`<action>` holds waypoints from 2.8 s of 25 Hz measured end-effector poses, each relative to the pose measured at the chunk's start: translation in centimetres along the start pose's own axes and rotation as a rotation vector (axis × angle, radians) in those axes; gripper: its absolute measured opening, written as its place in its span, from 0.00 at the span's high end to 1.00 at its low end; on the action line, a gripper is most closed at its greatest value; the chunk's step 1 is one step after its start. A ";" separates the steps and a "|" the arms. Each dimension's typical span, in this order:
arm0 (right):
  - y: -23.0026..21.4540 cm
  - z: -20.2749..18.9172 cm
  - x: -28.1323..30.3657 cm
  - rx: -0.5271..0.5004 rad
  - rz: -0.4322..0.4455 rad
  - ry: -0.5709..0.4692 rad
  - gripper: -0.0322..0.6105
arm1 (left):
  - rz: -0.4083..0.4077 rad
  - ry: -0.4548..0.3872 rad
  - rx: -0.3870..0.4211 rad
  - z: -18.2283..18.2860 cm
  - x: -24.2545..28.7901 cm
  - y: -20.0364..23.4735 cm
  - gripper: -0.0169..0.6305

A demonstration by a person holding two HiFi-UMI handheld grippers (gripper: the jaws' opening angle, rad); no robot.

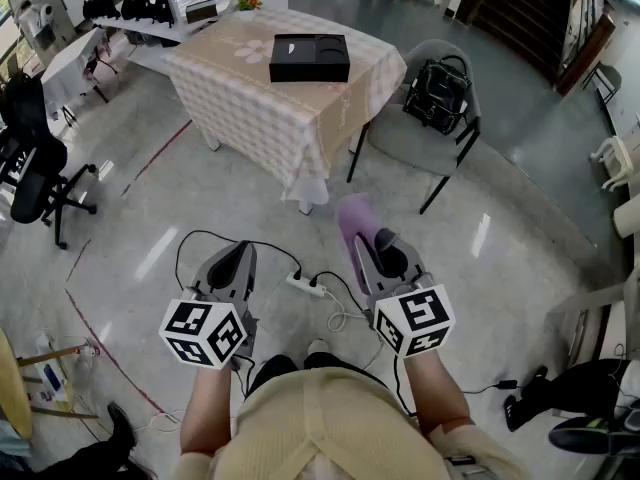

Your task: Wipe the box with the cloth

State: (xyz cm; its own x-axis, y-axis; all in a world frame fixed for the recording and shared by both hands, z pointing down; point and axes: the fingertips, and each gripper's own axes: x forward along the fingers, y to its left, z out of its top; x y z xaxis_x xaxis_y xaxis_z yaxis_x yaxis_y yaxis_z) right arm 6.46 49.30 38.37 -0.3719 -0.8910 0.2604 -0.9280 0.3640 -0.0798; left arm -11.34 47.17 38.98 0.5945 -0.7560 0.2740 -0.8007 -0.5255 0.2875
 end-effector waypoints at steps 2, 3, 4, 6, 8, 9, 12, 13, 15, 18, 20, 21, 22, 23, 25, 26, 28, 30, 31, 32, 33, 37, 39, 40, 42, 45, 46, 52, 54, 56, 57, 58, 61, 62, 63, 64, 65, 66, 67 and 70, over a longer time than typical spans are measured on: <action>0.0 0.0 0.0 -0.002 0.000 -0.003 0.87 | 0.000 0.000 0.003 -0.1 0.0 0.0 0.95; 0.0 0.0 0.0 -0.002 0.001 -0.005 0.87 | 0.000 -0.001 0.004 -0.2 -0.1 0.0 0.95; 0.0 0.0 0.0 0.000 0.001 -0.008 0.87 | 0.000 -0.001 0.004 -0.2 -0.1 -0.1 0.95; 0.0 0.1 -0.2 0.020 0.009 -0.022 0.87 | 0.000 -0.002 0.005 -0.2 0.0 -0.2 0.95; -0.2 0.3 -0.3 0.060 0.022 -0.040 0.87 | 0.000 -0.001 0.004 -0.2 0.1 -0.2 0.95; -0.3 0.3 -0.3 0.076 0.026 -0.045 0.87 | 0.001 0.000 0.001 -0.3 0.2 -0.2 0.95; -0.6 0.0 -0.3 0.083 0.021 -0.044 0.87 | -0.005 -0.003 -0.028 -0.4 0.3 -0.1 0.95; -0.7 -0.1 -0.4 0.083 0.019 -0.042 0.86 | -0.011 -0.008 -0.042 -0.5 0.3 -0.2 0.95; -1.0 -0.4 -0.3 0.088 0.020 -0.038 0.87 | -0.017 -0.015 -0.060 -0.6 0.3 -0.2 0.95; -1.0 -0.7 0.1 0.096 0.023 -0.031 0.87 | -0.001 -0.013 -0.037 -0.7 0.2 0.1 0.95; -0.9 -0.8 0.5 0.095 0.028 -0.025 0.86 | 0.020 -0.009 -0.006 -0.7 0.1 0.4 0.95; -0.8 -0.8 0.7 0.094 0.033 -0.022 0.87 | 0.031 -0.006 0.008 -0.7 0.2 0.6 0.95; -0.7 -0.7 1.0 0.092 0.037 -0.020 0.86 | 0.040 -0.003 0.019 -0.7 0.2 0.9 0.95; -0.6 -0.6 1.3 0.090 0.042 -0.018 0.87 | 0.046 -0.002 0.027 -0.6 0.2 1.2 0.95; -0.3 -0.4 2.0 0.084 0.049 -0.013 0.86 | 0.053 -0.006 0.036 -0.4 0.4 1.8 0.95; -0.2 -0.3 2.4 0.081 0.051 -0.009 0.86 | 0.057 -0.007 0.043 -0.3 0.6 2.3 0.95; -0.1 -0.4 3.4 0.076 0.047 0.001 0.86 | 0.064 -0.006 0.061 0.0 1.1 3.4 0.95; -0.3 -0.6 4.7 0.074 0.034 0.014 0.86 | 0.056 -0.004 0.075 0.3 2.1 4.6 0.95; -0.5 -0.6 5.3 0.076 0.025 0.020 0.86 | 0.045 -0.002 0.077 0.5 2.6 5.1 0.95; -0.7 -0.5 6.1 0.078 0.014 0.025 0.86 | 0.031 0.000 0.078 0.8 3.2 5.6 0.95; -0.9 -0.4 6.9 0.081 0.002 0.029 0.87 | 0.015 0.002 0.079 1.1 3.8 6.0 0.95; -1.3 0.7 10.8 0.093 -0.039 0.027 0.86 | -0.029 0.013 0.095 2.6 6.3 8.8 0.95; -1.4 1.6 12.8 0.093 -0.058 0.024 0.86 | -0.047 0.018 0.098 3.5 7.6 10.4 0.95; -1.4 2.0 13.7 0.092 -0.070 0.023 0.86 | -0.057 0.023 0.096 4.0 8.3 11.3 0.95; -1.4 2.7 15.7 0.095 -0.089 0.028 0.86 | -0.080 0.037 0.092 4.7 9.6 12.9 0.95; -1.2 3.4 18.4 0.103 -0.118 0.040 0.86 | -0.119 0.057 0.094 5.6 11.5 14.8 0.95; -1.1 3.7 19.3 0.105 -0.129 0.041 0.86 | -0.131 0.061 0.098 6.1 12.1 15.4 0.95; 0.2 5.5 25.1 0.106 -0.168 0.045 0.86 | -0.204 0.087 0.119 8.2 14.9 19.3 0.95; 0.8 5.7 26.5 0.112 -0.181 0.051 0.86 | -0.227 0.103 0.130 8.4 15.1 20.4 0.95; 1.3 5.7 27.7 0.120 -0.195 0.052 0.86 | -0.245 0.118 0.147 8.6 15.4 21.6 0.95; 1.4 5.8 28.3 0.121 -0.202 0.049 0.86 | -0.249 0.122 0.158 8.8 15.8 22.3 0.95; 1.4 5.9 28.8 0.121 -0.208 0.047 0.86 | -0.251 0.125 0.168 9.0 16.2 22.9 0.95; 1.2 5.7 29.6 0.114 -0.227 0.066 0.86 | -0.262 0.128 0.167 9.5 17.1 23.9 0.95; 0.9 5.6 29.8 0.117 -0.236 0.071 0.86 | -0.268 0.130 0.165 9.7 17.2 24.0 0.95; 0.5 5.8 30.0 0.125 -0.246 0.070 0.86 | -0.271 0.134 0.168 9.9 17.4 24.2 0.95; 0.1 6.1 30.4 0.136 -0.253 0.064 0.86 | -0.272 0.139 0.173 10.1 17.6 24.4 0.95; -0.2 6.4 30.8 0.145 -0.257 0.055 0.86 | -0.271 0.143 0.177 10.3 17.9 24.7 0.95; -0.5 6.9 31.2 0.149 -0.258 0.046 0.86 | -0.268 0.146 0.176 10.4 18.3 24.9 0.95; -0.8 7.3 31.6 0.147 -0.258 0.037 0.86 | -0.266 0.146 0.173 10.5 18.8 25.1 0.95; -2.1 8.3 32.2 0.122 -0.260 0.015 0.86 | -0.266 0.126 0.162 11.0 20.7 25.1 0.95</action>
State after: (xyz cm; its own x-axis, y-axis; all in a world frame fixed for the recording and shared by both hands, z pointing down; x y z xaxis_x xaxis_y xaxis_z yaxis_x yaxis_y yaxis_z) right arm -3.73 17.59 38.97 -0.1214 -0.9458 0.3012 -0.9885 0.0874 -0.1238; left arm -19.95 14.04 41.75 0.7804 -0.5353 0.3231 -0.6117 -0.7606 0.2175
